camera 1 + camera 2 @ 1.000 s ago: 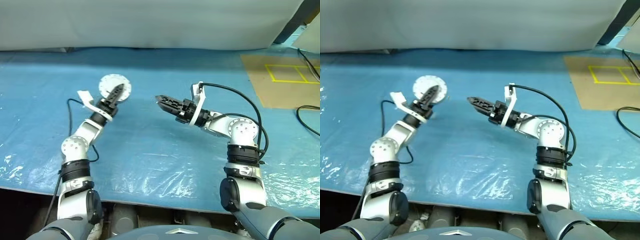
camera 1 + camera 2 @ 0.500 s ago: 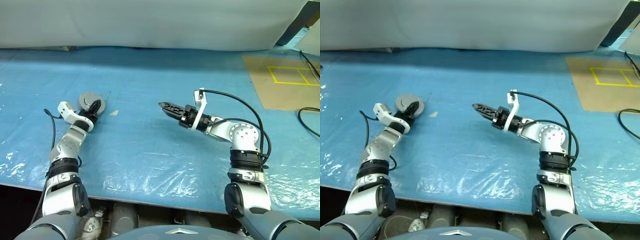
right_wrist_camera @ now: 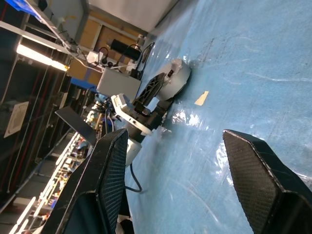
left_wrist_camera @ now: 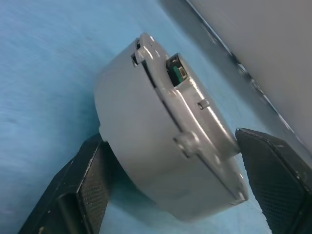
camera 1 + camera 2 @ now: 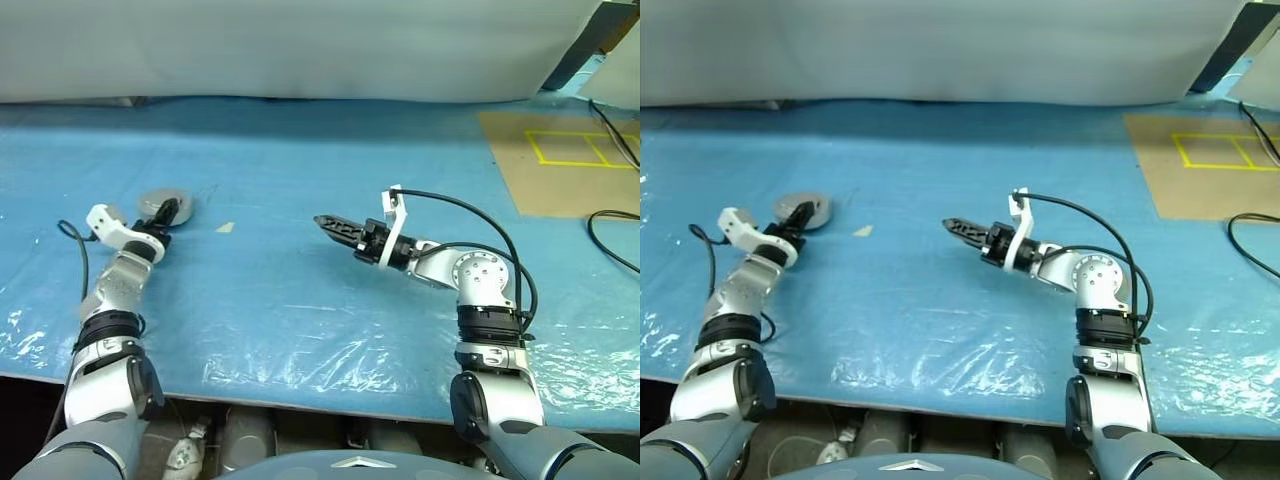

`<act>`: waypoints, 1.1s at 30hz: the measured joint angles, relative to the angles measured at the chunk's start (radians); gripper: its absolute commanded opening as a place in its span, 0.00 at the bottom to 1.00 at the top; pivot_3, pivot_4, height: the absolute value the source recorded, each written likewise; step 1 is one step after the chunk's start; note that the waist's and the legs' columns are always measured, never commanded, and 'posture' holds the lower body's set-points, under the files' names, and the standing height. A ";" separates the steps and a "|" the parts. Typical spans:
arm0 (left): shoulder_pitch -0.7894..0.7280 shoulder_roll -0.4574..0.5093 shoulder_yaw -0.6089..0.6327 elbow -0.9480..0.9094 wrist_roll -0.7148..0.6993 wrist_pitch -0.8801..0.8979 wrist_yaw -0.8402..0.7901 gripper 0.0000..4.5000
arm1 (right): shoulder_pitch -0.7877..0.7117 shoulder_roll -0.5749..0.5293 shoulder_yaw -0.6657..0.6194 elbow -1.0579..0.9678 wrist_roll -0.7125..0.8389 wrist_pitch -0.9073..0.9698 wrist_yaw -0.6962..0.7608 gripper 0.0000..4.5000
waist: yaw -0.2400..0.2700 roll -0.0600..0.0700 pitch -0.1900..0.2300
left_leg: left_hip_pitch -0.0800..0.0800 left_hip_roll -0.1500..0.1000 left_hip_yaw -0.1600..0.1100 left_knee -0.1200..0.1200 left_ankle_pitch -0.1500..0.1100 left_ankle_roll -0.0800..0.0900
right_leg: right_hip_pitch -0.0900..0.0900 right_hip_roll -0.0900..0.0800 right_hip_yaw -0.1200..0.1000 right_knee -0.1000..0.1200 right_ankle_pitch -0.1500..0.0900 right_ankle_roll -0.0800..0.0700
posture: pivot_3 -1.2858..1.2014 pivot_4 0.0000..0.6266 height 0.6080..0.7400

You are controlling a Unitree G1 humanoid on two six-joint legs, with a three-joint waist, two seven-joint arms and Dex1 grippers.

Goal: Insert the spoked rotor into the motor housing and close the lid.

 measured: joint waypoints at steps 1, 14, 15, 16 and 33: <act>0.016 0.008 0.005 -0.014 -0.001 0.003 0.000 0.89 | 0.000 0.000 0.004 0.000 -0.003 -0.003 0.003 0.71 | -0.004 0.000 0.000 | 0.000 0.000 0.000 0.000 0.000 0.000 | 0.000 0.000 0.000 0.000 0.000 0.000 | 0.52 0.24 1.00; 0.323 0.109 0.118 -0.276 -0.103 0.204 -0.004 0.89 | 0.000 0.004 0.044 0.036 -0.053 -0.034 0.039 0.71 | -0.036 0.001 -0.001 | 0.006 0.002 0.003 -0.007 0.000 0.000 | 0.001 0.000 0.001 -0.002 -0.005 -0.007 | 0.52 0.24 1.00; 0.339 0.111 0.126 -0.290 -0.118 0.226 -0.016 0.89 | 0.000 0.006 0.050 0.038 -0.057 -0.035 0.043 0.71 | -0.034 0.002 -0.001 | 0.006 0.002 0.003 -0.007 0.000 0.000 | 0.002 0.000 0.001 -0.003 -0.005 -0.007 | 0.52 0.24 1.00; 0.362 0.111 0.133 -0.317 -0.142 0.256 -0.037 0.89 | 0.000 0.009 0.054 0.038 -0.061 -0.035 0.047 0.71 | -0.034 0.002 -0.001 | 0.006 0.001 0.003 -0.007 0.000 0.000 | 0.002 -0.001 0.001 -0.003 -0.005 -0.008 | 0.52 0.24 1.00; 0.436 0.110 -0.177 -1.011 -0.326 0.531 -0.278 0.89 | 0.141 -0.203 0.108 -0.243 -0.186 -0.274 0.222 0.71 | 0.018 -0.002 0.001 | 0.004 0.003 0.014 -0.009 0.000 0.000 | 0.003 -0.001 0.001 -0.011 -0.002 -0.003 | 0.52 0.24 1.00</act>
